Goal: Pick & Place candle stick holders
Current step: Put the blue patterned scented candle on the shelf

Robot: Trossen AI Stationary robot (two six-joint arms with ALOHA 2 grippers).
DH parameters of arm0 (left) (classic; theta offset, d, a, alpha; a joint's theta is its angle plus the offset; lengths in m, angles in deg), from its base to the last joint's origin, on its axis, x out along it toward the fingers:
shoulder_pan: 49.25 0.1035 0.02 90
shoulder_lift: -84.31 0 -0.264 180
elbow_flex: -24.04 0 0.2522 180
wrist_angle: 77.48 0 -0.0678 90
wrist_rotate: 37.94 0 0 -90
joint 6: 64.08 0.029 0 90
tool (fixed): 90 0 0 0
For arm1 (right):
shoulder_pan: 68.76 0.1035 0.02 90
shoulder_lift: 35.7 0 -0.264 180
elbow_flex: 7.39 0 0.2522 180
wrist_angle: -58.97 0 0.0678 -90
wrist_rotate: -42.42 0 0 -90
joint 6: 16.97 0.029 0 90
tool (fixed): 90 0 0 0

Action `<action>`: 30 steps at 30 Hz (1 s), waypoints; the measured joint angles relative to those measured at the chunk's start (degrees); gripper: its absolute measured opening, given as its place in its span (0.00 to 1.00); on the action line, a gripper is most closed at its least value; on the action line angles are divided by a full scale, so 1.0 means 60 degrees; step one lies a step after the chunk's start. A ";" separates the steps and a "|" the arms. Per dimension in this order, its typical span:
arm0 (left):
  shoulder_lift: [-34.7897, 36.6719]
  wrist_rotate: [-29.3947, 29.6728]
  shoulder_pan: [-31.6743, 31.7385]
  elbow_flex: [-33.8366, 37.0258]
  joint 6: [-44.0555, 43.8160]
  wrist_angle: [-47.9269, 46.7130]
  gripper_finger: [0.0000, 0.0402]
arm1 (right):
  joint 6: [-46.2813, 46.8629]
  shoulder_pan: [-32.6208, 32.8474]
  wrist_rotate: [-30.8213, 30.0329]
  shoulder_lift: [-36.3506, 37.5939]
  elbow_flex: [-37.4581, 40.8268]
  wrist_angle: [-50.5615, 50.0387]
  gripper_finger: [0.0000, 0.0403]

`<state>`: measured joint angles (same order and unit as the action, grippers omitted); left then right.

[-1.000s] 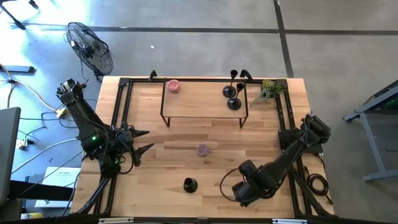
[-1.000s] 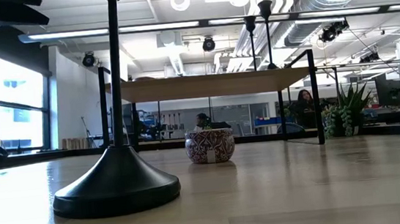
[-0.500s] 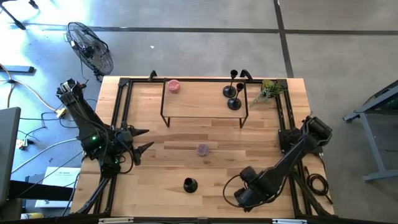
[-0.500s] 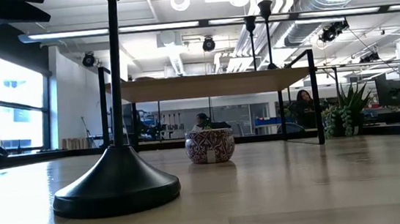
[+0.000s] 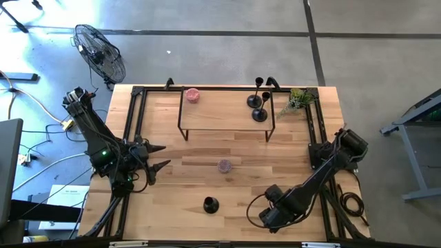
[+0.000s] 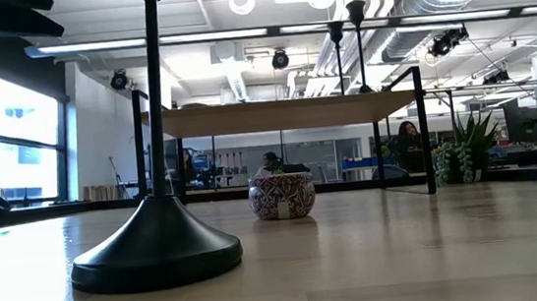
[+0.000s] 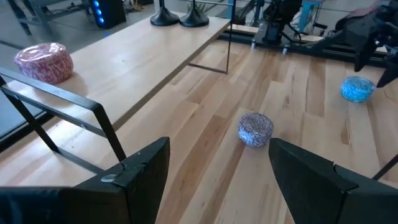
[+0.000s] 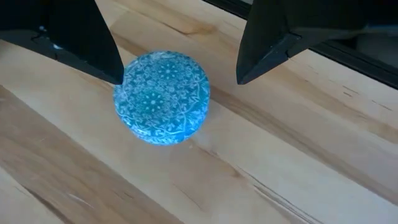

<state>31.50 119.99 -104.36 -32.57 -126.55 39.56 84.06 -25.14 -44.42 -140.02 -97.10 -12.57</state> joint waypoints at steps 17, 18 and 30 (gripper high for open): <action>0.0000 -0.0013 0.0000 0.0000 -0.0159 -0.0004 0.67 | 0.0009 0.0007 -0.0121 0.0000 -0.0004 -0.0297 0.76; 0.0000 -0.0015 0.0000 0.0000 -0.0157 -0.0004 0.67 | 0.0011 0.0007 -0.0103 0.0000 -0.0004 -0.0326 0.76; 0.0000 -0.0013 0.0000 0.0000 -0.0157 -0.0008 0.67 | -0.0145 0.0006 0.0075 0.0000 -0.0004 -0.0421 0.76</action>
<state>31.50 119.91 -104.36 -32.57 -127.49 39.51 83.19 -25.11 -43.97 -140.02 -97.12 -15.09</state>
